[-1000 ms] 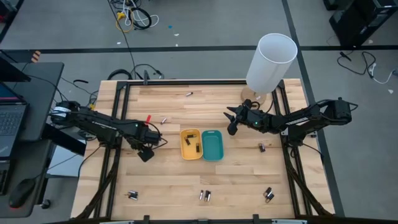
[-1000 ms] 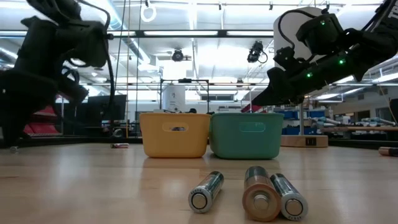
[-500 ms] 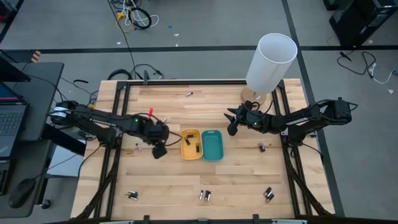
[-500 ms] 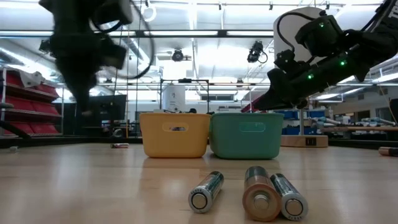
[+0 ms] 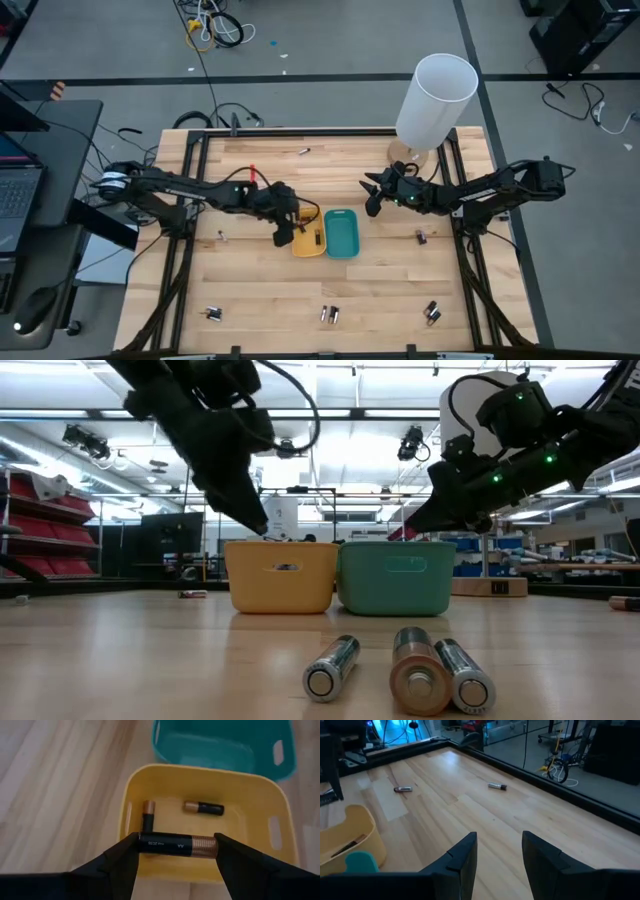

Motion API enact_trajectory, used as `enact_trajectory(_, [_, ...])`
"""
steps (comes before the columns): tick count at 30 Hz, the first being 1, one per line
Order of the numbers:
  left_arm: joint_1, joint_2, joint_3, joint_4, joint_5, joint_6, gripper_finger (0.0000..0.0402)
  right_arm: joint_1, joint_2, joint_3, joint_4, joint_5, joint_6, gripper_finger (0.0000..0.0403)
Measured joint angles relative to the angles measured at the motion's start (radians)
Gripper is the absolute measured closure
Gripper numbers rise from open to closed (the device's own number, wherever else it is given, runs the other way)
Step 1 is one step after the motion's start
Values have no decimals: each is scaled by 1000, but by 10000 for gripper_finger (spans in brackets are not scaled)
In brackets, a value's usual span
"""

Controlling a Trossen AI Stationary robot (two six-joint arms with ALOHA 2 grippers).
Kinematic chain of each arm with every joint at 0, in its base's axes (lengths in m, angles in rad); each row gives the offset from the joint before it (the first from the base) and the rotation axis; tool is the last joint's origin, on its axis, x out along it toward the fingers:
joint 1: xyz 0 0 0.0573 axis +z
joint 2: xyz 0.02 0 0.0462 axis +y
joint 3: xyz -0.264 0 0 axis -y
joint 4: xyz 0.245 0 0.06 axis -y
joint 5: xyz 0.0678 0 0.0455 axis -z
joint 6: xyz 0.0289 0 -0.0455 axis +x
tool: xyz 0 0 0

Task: Sort batteries
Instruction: Put the black battery into the yellow bin

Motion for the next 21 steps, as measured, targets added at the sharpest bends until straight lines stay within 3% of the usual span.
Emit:
enact_trajectory(6, [0,22,0,12,23,82,128,0,0,0,-2,1,1,260])
enact_trajectory(16, [-6,19,0,1,24,77,70,0,0,0,-2,7,2,260])
enact_trajectory(21, [-6,11,117,-259,16,71,71,1,0,0,-3,8,2,260])
